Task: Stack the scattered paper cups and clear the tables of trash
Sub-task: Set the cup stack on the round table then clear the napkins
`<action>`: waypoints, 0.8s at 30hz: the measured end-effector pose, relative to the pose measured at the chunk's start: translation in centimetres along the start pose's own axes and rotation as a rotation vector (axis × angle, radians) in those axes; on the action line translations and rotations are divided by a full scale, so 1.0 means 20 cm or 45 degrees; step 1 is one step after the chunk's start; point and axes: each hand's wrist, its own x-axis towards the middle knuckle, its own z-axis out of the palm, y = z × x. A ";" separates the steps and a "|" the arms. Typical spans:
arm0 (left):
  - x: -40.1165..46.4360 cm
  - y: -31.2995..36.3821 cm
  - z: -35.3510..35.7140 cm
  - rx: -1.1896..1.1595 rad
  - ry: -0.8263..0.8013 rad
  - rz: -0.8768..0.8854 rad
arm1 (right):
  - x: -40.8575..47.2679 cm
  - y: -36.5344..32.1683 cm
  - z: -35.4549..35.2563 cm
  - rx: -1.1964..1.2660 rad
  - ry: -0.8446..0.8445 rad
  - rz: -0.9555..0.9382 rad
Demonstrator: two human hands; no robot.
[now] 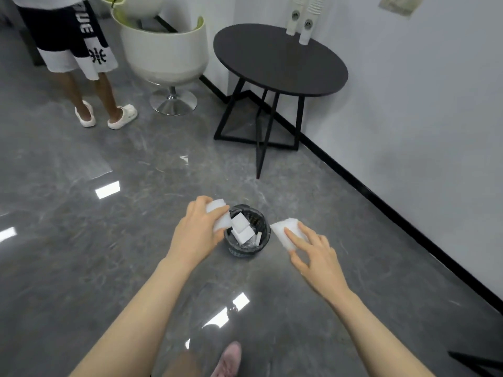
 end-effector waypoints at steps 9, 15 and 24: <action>0.64 -0.15 0.30 -0.012 -0.186 0.027 | 0.55 0.20 0.25 0.000 -0.112 0.090; 1.07 -0.34 0.60 0.024 -0.398 0.032 | 0.95 0.30 0.55 0.179 -0.235 0.251; 1.54 -0.60 1.34 0.082 -0.635 0.066 | 1.49 0.53 1.22 0.295 -0.366 0.365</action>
